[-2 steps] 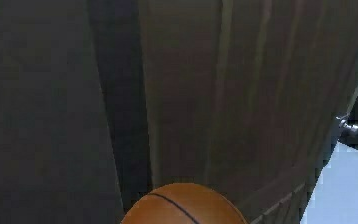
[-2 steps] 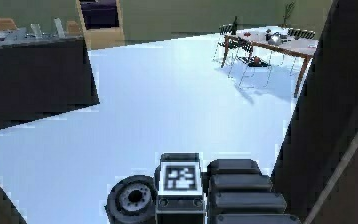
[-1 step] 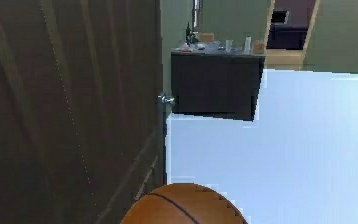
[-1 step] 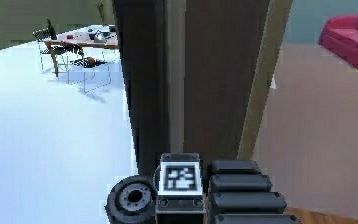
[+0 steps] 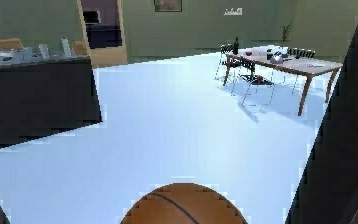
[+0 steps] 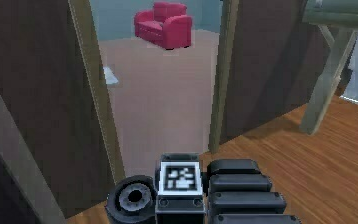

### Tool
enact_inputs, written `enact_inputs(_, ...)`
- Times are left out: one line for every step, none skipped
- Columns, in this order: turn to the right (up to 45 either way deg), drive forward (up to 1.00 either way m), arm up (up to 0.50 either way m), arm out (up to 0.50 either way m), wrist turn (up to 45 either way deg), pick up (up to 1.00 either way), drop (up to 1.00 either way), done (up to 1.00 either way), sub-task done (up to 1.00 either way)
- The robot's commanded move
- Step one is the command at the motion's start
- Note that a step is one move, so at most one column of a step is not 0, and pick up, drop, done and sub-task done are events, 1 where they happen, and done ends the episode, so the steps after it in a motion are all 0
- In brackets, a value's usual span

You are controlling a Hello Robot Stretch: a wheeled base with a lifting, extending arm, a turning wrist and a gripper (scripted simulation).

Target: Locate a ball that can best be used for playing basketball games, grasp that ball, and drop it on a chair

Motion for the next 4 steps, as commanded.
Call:
enact_inputs(6.0, 0.0, 0.0, 0.0, 0.0, 0.0, 0.0, 0.0, 0.0)
enact_inputs(0.0, 1.0, 0.0, 0.0, 0.0, 0.0, 0.0, 0.0, 0.0)
enact_inputs(0.0, 1.0, 0.0, 0.0, 0.0, 0.0, 0.0, 0.0, 0.0)
enact_inputs(0.0, 1.0, 0.0, 0.0, 0.0, 0.0, 0.0, 0.0, 0.0)
